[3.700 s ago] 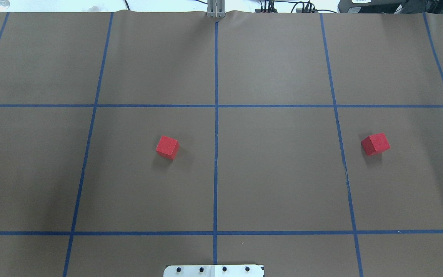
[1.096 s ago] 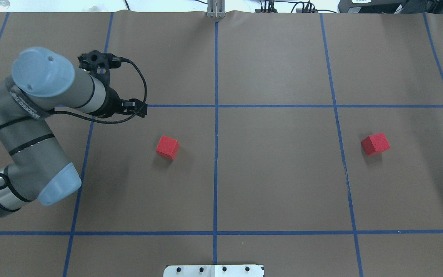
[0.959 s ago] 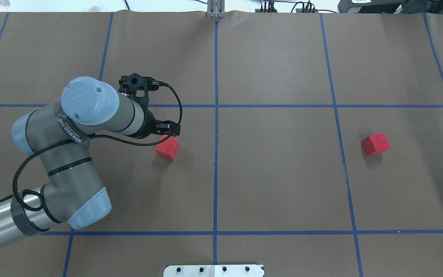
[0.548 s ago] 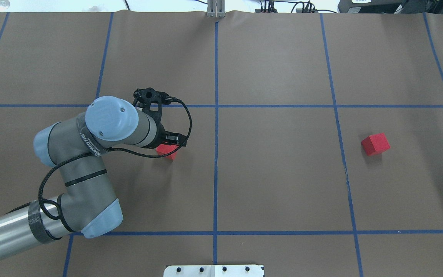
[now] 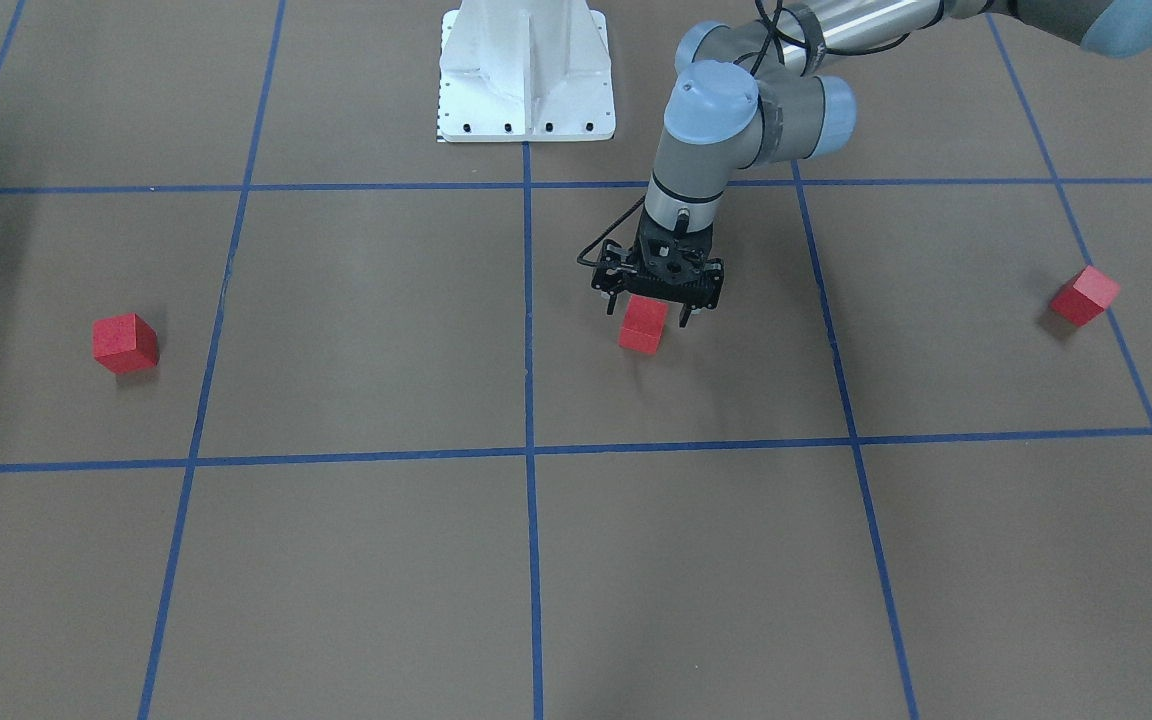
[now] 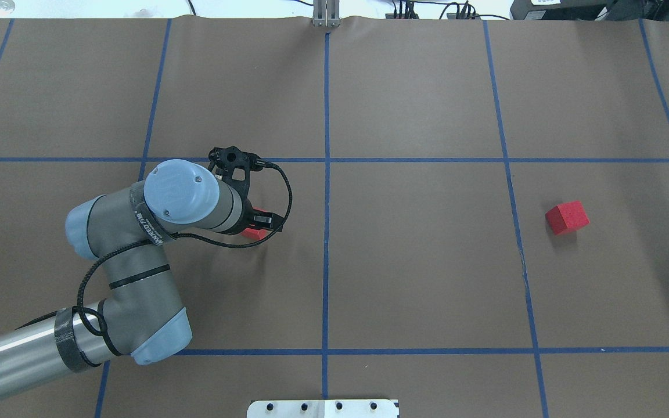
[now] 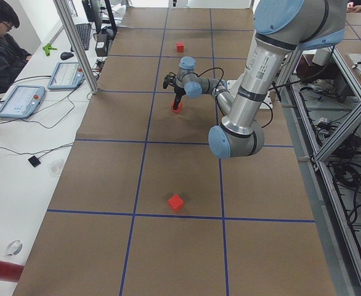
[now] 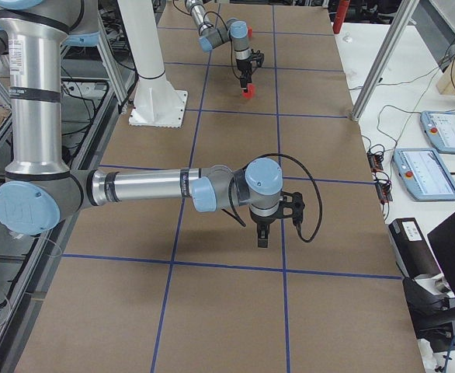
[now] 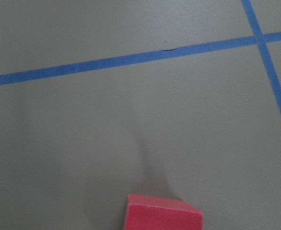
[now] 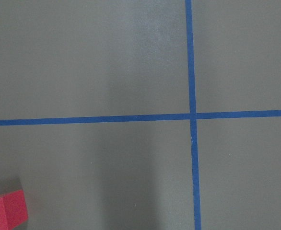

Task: Form red blocks into L shape at center
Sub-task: 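Close the left gripper on the red cube and lift it, then carry the cube to the grid center and set it down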

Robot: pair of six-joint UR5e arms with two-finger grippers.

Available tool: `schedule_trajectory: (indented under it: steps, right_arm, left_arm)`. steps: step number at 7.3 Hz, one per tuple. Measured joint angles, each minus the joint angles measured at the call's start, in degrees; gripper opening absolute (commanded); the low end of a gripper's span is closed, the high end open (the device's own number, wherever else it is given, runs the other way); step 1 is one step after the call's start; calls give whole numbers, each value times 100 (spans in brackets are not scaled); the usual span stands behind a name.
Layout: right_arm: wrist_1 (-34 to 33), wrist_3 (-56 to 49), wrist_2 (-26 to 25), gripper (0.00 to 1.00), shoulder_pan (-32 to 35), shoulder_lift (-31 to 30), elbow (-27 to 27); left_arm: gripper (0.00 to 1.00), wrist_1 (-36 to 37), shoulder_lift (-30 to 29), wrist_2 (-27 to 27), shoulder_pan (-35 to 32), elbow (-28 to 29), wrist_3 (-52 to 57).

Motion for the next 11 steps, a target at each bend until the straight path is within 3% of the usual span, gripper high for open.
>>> schedule_trajectory:
  steps: [1,3,6,8,11]
  right_arm:
    - [0,-1,0,99,0,0,-1]
    - [1,2,0,99,0,0,-1]
    - [1,6,1,99,0,2,-1]
    - [6,6,0,99,0,7,-4]
    - [15,12,-11,99,0,36,-3]
  left_arm:
    - [81,1,-2,10,36,56,-2]
    - [0,5,-13,29,60,100,-19]
    - [0,111,-112,15,15,-42,-169]
    - [0,536,-496,15,-82,-24,-222]
    - [0,856,-1539,24,-235,858,-485]
